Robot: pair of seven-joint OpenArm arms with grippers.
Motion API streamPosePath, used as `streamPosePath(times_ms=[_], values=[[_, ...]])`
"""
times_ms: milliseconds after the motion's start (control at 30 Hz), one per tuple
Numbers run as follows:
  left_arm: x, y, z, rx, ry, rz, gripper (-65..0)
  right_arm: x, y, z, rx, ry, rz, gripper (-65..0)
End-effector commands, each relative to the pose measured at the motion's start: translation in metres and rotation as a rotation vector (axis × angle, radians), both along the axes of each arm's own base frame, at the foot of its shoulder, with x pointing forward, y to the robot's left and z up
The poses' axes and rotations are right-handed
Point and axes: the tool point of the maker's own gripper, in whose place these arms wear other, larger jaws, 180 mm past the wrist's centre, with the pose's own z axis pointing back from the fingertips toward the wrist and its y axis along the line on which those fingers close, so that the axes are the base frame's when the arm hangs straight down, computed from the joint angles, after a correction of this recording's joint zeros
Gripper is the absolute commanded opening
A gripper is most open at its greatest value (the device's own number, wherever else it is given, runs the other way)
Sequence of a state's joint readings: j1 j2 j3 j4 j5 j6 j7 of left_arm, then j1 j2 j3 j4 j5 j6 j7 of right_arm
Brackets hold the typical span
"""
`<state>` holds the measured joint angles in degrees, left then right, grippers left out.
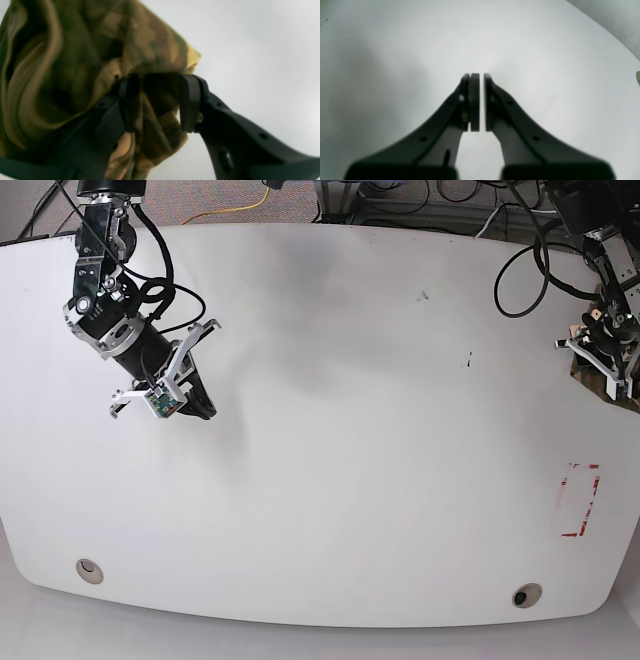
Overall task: Layout the t-shirt on the table in an organized manner, then fold the t-shirt properly
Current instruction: 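Place the bundle at the table edge and open the left gripper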
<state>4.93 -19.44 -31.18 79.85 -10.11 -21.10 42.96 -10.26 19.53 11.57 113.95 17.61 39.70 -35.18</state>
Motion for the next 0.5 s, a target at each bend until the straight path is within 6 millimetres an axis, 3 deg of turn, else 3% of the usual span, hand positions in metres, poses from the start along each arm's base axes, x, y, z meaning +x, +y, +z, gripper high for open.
streamPosePath(times_ms=[0, 200, 333, 467], values=[[0.015, 0.006, 0.022, 0.034, -0.074, -0.024, -40.6, 0.005, 0.002, 0.017, 0.01, -0.055, 0.012, -62.8], [0.029, -0.015, 0.052, 0.077, -0.138, -0.163, -40.6, 0.003, 0.002, 0.014, 0.01, -0.048, 0.012, -62.8], [0.038, -0.045, 0.079, 0.1, -0.212, -0.255, -40.6, 0.001, 0.003, 0.015, 0.009, -0.049, 0.014, -62.8], [0.028, -0.049, 0.108, 0.178, -0.223, -0.276, -40.6, 0.001, 0.003, 0.014, 0.009, -0.047, 0.014, -62.8]])
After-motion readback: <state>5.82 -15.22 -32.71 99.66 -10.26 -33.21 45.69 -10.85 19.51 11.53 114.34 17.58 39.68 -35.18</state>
